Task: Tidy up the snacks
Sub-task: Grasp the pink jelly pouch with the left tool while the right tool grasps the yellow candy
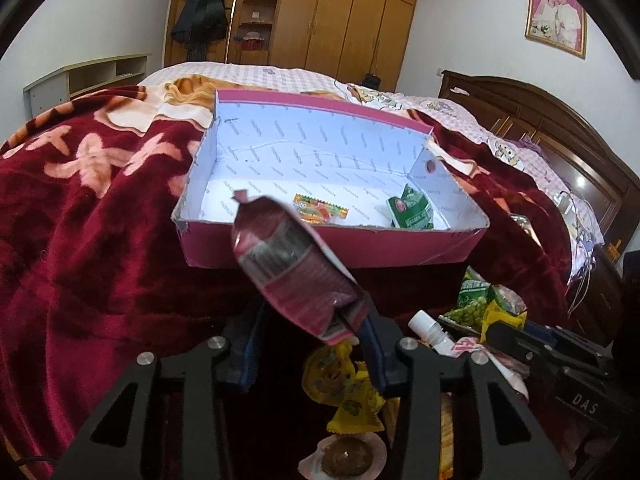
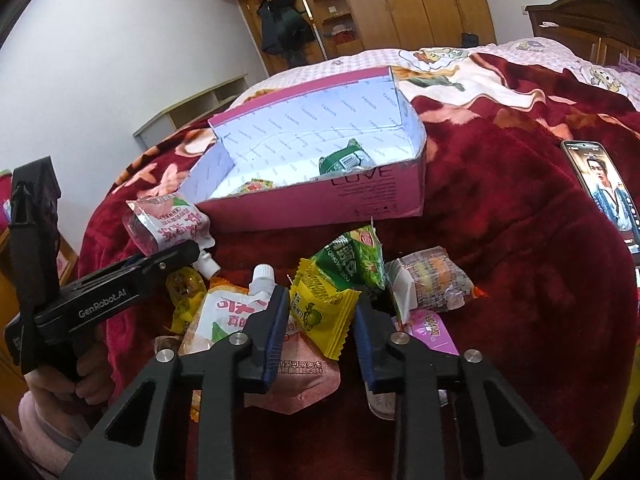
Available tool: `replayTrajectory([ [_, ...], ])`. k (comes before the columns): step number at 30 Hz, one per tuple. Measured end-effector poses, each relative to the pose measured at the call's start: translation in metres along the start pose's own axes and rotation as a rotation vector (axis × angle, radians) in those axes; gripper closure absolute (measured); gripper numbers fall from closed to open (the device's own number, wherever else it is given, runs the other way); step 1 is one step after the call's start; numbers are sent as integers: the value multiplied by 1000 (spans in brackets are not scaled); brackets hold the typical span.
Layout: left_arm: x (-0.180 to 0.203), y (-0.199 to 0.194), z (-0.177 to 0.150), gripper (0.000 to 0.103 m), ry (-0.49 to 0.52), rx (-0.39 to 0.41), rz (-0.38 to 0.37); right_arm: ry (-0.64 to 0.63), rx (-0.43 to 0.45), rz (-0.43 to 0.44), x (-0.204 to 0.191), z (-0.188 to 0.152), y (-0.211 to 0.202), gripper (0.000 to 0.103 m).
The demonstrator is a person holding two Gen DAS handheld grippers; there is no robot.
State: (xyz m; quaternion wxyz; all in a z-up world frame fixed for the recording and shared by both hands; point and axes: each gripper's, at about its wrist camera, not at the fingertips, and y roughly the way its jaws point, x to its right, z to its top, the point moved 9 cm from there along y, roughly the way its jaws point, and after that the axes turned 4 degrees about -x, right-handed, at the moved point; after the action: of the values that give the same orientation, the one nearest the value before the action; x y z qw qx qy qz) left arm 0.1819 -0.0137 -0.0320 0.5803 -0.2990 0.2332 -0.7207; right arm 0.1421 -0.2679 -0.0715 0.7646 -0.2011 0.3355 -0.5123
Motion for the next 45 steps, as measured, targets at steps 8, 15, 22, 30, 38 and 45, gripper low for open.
replayTrajectory([
  [8,-1,-6,2,77,-15,9,-12,-24,44,31,-9,6,-10,73],
  [15,-2,-18,7,77,-21,42,-17,-37,66,51,-15,10,-16,73],
  [22,-1,-29,25,77,-9,90,-9,-29,61,60,-14,12,-13,73],
  [30,-3,-28,61,77,19,143,22,-43,72,66,-18,17,-15,73],
  [38,-13,3,84,77,19,124,61,-70,84,53,-18,32,-16,73],
  [45,-20,33,90,77,22,80,97,-98,100,8,-12,53,-14,73],
])
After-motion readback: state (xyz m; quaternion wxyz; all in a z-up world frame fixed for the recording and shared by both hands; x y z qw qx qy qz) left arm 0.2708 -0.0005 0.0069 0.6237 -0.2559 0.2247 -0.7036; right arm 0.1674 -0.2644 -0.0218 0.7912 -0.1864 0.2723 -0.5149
